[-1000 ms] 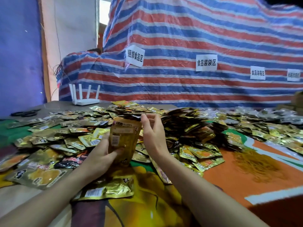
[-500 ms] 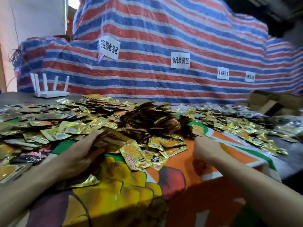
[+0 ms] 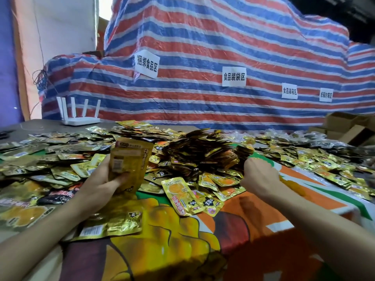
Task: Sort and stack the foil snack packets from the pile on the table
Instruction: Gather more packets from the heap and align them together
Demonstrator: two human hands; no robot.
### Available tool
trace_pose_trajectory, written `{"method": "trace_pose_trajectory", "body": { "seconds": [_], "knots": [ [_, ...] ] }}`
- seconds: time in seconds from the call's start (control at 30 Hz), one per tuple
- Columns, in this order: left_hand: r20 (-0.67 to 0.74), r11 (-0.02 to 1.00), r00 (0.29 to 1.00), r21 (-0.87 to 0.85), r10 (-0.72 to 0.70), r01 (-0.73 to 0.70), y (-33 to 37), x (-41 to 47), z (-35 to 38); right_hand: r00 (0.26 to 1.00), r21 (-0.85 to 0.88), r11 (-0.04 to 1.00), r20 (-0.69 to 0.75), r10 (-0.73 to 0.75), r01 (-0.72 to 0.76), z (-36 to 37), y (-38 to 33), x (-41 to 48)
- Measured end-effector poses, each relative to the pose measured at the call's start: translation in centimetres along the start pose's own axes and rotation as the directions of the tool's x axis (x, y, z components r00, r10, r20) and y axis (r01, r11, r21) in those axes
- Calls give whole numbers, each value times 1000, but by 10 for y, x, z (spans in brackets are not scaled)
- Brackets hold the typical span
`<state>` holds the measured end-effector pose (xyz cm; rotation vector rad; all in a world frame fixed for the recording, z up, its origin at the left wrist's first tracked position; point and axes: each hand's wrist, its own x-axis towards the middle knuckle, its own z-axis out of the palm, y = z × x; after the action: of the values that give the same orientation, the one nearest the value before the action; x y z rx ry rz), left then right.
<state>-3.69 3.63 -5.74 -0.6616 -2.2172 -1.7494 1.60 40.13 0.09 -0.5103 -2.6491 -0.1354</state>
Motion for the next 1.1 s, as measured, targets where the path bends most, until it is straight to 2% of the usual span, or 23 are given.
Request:
{"method": "trace_pose_trajectory", "body": {
  "seconds": [0.07,0.13,0.23,0.37,0.5,0.53,0.63,0.77,0.83,0.9,1.1],
  "knots": [
    [-13,996,1000,-92,-18,17,-1,4,-1,998,122,990,-27,-64,66,-7,-25,0],
    [-46,980,997,-188,-67,58,-6,9,-2,988,350,925,-3,-155,146,-11,-55,0],
    [-47,927,987,-352,-154,128,-5,11,-1,939,665,711,45,-342,227,-13,-111,-6],
    [16,830,975,-523,-221,196,-3,11,-5,885,909,391,62,-462,141,-11,-185,-6],
    [22,745,963,-629,-270,223,-4,14,-15,878,977,195,21,-479,82,0,-226,-6],
    [24,741,961,-632,-275,228,-4,15,-16,883,979,180,1,-470,94,7,-229,-6],
    [20,758,963,-611,-270,226,-4,14,-16,874,966,223,-4,-486,128,25,-232,-8],
    [62,773,961,-582,-268,253,-2,12,-14,832,997,64,80,-549,-54,34,-227,-7],
    [95,768,960,-581,-265,270,-2,12,-15,796,990,20,124,-592,-140,36,-222,-7],
    [129,769,955,-570,-266,291,-3,10,-17,766,981,-4,149,-625,-194,37,-219,-6],
    [160,775,944,-540,-288,328,-2,9,-18,779,966,-37,183,-599,-255,32,-217,-5]
  ]
}}
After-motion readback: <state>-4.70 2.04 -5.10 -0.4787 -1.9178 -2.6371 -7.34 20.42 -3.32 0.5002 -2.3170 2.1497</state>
